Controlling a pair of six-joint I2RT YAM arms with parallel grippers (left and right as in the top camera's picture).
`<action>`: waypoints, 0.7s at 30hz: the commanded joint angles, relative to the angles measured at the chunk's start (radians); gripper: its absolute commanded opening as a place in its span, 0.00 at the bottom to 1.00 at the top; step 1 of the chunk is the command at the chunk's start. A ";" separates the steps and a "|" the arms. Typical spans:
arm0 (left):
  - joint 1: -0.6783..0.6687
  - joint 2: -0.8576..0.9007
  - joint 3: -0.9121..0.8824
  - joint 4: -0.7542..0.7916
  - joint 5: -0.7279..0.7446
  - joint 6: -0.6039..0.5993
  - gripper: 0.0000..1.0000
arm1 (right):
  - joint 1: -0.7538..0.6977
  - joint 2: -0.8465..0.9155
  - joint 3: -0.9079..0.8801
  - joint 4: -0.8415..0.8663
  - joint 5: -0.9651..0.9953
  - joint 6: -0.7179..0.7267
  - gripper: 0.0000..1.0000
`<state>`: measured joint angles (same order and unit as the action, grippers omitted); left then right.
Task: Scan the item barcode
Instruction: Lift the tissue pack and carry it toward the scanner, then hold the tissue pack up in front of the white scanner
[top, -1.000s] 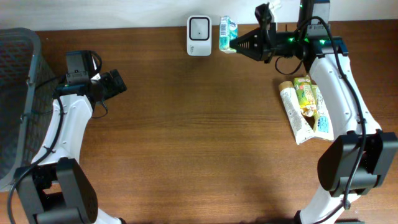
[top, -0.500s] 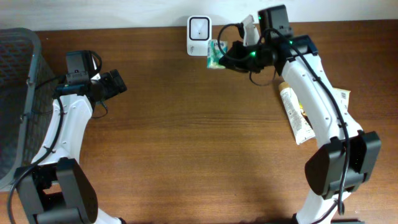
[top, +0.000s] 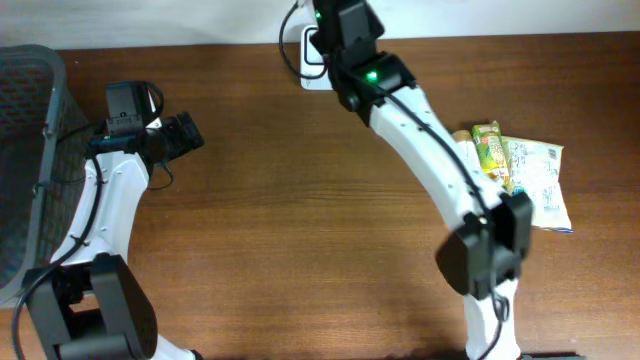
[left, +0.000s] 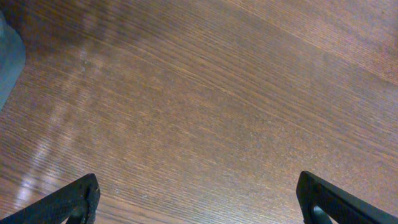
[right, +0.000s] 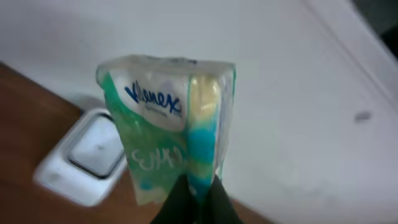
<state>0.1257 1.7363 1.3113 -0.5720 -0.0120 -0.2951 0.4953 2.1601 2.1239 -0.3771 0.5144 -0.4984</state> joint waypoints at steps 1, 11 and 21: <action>0.000 -0.016 0.016 0.002 -0.007 0.012 0.99 | -0.006 0.083 0.008 0.118 0.051 -0.307 0.04; 0.000 -0.016 0.016 0.002 -0.007 0.012 0.99 | -0.006 0.308 0.007 0.493 0.128 -0.466 0.04; 0.000 -0.016 0.016 0.002 -0.007 0.012 0.99 | -0.025 0.402 0.007 0.534 0.126 -0.466 0.04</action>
<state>0.1257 1.7363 1.3121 -0.5720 -0.0120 -0.2951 0.4873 2.5488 2.1227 0.1493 0.6178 -0.9691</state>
